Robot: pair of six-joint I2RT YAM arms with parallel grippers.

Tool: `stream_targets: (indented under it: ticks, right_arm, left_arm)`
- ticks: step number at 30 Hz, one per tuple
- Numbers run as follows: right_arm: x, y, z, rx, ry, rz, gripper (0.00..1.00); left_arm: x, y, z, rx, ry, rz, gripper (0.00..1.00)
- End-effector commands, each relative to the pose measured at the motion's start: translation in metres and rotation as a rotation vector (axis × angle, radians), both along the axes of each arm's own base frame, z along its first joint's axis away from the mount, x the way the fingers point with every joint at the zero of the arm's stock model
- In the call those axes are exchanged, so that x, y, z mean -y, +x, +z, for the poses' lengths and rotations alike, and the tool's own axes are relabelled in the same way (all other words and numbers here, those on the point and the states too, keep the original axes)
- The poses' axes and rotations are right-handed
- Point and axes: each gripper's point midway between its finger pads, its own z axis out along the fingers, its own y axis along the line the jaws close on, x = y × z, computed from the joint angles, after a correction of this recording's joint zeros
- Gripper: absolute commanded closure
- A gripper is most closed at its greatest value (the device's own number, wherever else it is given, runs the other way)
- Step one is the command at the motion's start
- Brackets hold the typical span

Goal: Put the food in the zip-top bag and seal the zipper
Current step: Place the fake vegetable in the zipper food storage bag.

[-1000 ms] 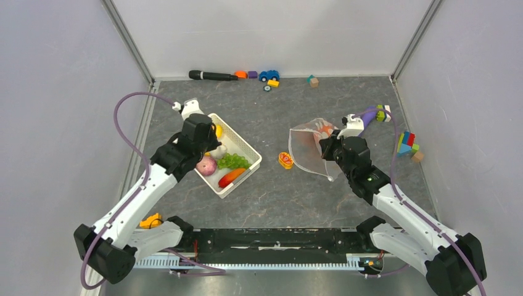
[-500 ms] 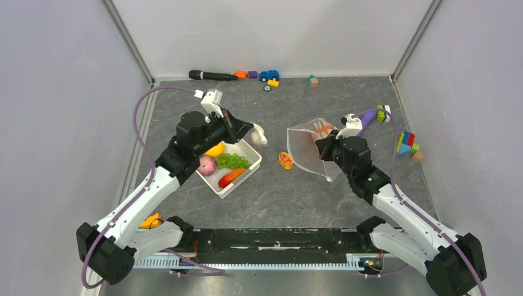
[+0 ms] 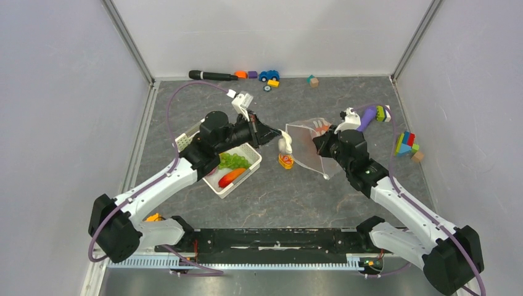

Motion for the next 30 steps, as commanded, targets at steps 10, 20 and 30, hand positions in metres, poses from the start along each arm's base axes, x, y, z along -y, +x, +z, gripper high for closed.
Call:
stream_targets:
  ticks: [10,20,30]
  right_arm:
    - [-0.016,0.003,0.034,-0.013,0.113,0.022,1.0]
    - [-0.025,-0.01,0.062,0.088,0.152,0.124,1.0]
    - [-0.003,-0.013,0.082,0.169,0.126,0.042,1.0]
  left_arm:
    - [0.053,0.018,0.028,0.164,-0.089,-0.089,0.98]
    - [0.079,0.031,0.004,0.185,-0.009,-0.065,0.98]
    - [0.089,0.03,-0.035,0.197,0.13,-0.02,0.98]
